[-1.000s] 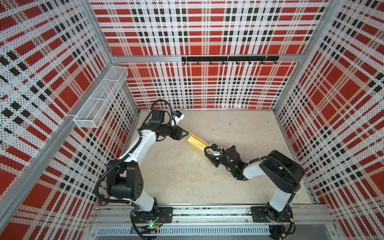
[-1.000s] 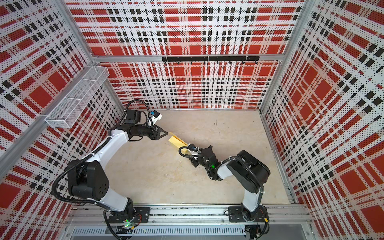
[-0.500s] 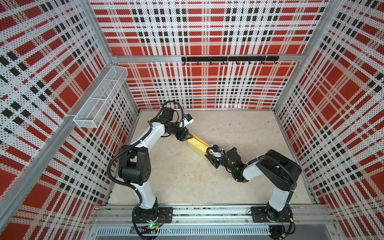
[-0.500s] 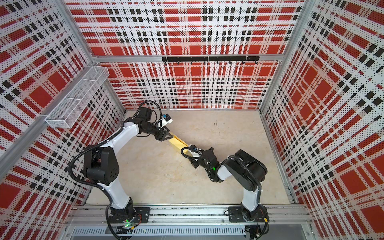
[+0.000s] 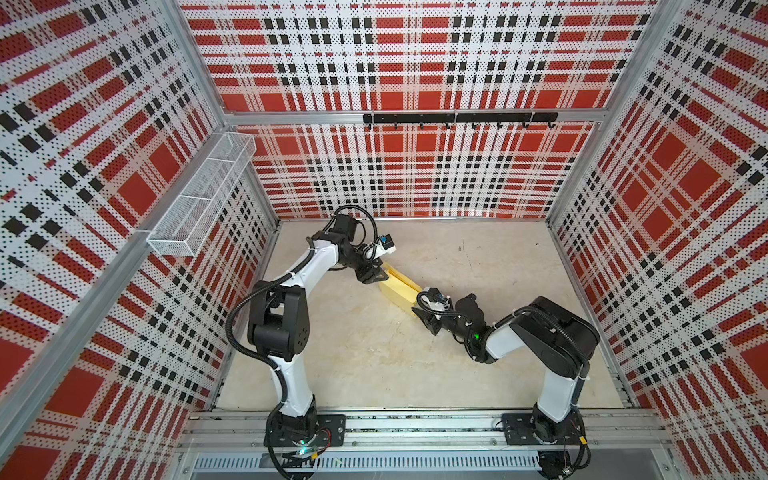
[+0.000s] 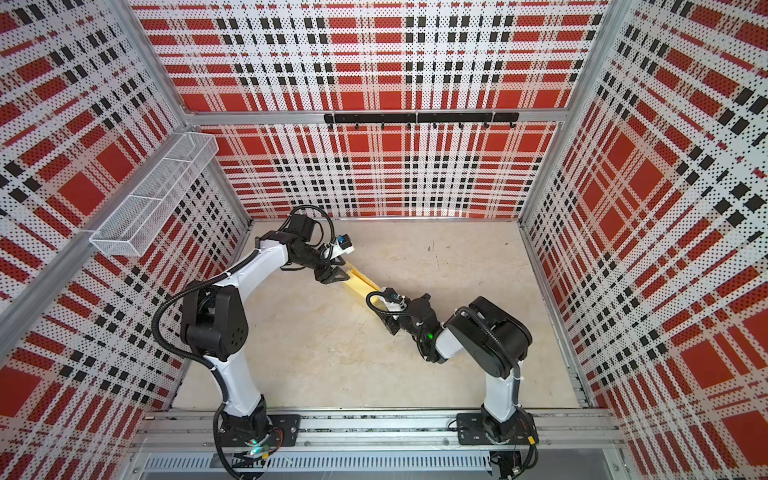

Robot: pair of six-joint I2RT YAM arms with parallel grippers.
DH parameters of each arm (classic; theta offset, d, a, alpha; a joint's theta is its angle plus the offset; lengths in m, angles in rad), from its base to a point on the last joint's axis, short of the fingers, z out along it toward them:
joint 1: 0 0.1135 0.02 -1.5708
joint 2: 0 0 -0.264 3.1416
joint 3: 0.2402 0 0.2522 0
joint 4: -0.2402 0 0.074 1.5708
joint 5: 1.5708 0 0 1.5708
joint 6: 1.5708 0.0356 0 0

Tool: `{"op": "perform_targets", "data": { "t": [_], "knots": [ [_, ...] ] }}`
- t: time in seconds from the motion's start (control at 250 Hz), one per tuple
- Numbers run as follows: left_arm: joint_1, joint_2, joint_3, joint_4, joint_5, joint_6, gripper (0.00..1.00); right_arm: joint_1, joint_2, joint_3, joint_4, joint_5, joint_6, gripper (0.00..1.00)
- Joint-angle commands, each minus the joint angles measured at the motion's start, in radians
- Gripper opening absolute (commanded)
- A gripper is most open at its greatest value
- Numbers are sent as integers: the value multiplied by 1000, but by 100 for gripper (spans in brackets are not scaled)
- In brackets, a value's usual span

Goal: Fold the paper box

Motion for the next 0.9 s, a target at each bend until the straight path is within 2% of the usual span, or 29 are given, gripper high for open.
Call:
{"op": "perform_targets", "data": {
  "t": [0.0, 0.084, 0.192, 0.32, 0.424, 0.768, 0.896],
  "knots": [
    [-10, -43, 57, -50, 78, 165, 65, -2, 23, 6, 50, -40, -5, 45],
    [-40, -22, 106, -98, 71, 241, 67, -2, 25, 5, 52, -37, -9, 46],
    [-77, 50, 220, -261, 35, 397, 67, -5, 24, 8, 51, -33, -9, 46],
    [-126, 127, 320, -397, -22, 502, 64, -5, 26, 10, 50, -37, -9, 46],
    [-145, 160, 339, -450, -65, 558, 62, -8, 29, 11, 50, -35, -9, 46],
    [-164, 207, 321, -458, -92, 586, 48, -17, 40, 11, 59, -38, -5, 46],
    [-159, 216, 315, -457, -96, 595, 30, -20, 44, 8, 69, -40, 0, 47]
  ]
}}
